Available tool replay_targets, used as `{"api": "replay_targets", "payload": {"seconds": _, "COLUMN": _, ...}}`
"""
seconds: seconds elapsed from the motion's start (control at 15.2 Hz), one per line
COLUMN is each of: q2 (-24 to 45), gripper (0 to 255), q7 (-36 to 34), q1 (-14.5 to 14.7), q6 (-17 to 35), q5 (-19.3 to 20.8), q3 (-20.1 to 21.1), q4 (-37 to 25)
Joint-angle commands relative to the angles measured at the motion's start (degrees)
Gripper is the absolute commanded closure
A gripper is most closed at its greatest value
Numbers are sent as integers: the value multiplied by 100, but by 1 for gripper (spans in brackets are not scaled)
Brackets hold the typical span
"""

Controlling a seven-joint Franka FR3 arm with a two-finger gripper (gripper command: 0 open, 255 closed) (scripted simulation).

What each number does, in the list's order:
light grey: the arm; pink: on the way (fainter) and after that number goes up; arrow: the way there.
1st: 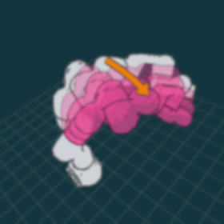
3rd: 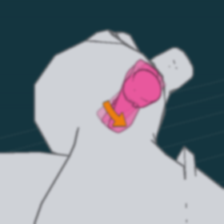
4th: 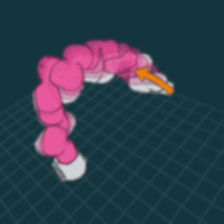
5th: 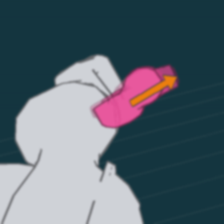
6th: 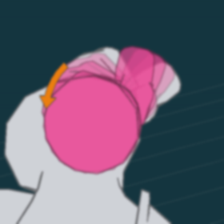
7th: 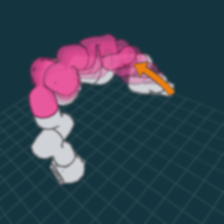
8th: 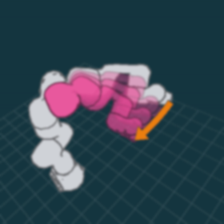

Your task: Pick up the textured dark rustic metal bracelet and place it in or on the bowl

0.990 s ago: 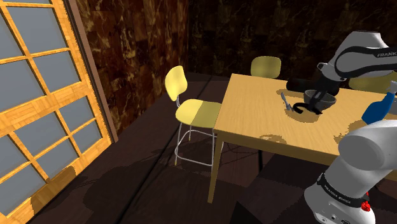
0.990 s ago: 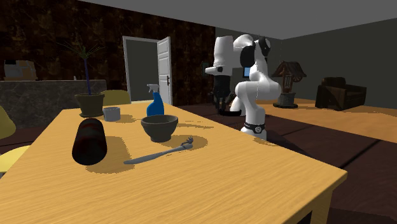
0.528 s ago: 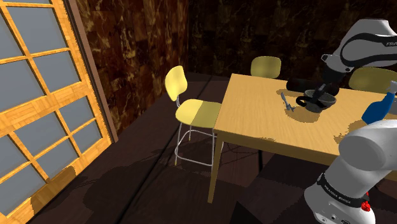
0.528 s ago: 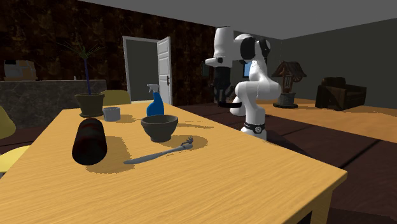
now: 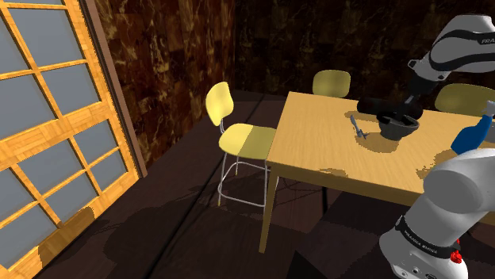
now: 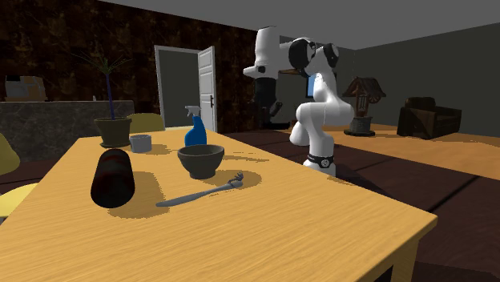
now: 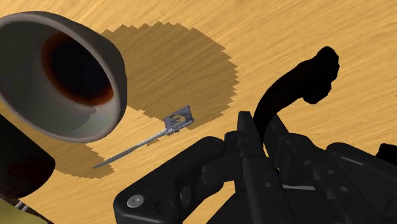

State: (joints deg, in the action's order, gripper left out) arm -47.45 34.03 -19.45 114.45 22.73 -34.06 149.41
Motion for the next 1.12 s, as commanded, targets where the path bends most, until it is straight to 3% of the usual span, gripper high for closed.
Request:
{"api": "replay_targets", "payload": {"seconds": 0.0, "q2": 421, "gripper": 255, "q7": 224, "q1": 140, "q6": 169, "q5": 9, "q3": -313, "q4": -325}}
{"api": "replay_targets", "payload": {"seconds": 0.46, "q2": 1764, "gripper": 255, "q7": 1209, "q1": 817, "q6": 458, "q5": -335, "q3": -1547, "q4": -1626}}
{"api": "replay_targets", "payload": {"seconds": 0.79, "q2": 2923, "gripper": 255, "q7": 2184, "q1": 1664, "q6": 552, "q5": -1127, "q3": -2803, "q4": -2699}}
{"api": "replay_targets", "payload": {"seconds": 0.92, "q2": 3580, "gripper": 255, "q7": 2765, "q1": 2196, "q6": 545, "q5": -1757, "q3": -3578, "q4": -3172}}
{"api": "replay_targets", "payload": {"seconds": 0.99, "q2": 4071, "gripper": 255, "q7": 3197, "q1": 2573, "q6": 513, "q5": -2289, "q3": -4144, "q4": -3424}}
{"api": "replay_targets", "payload": {"seconds": 1.06, "q2": 5203, "gripper": 255, "q7": 4149, "q1": 2864, "q6": 340, "q5": -3588, "q3": -4878, "q4": -3717}}
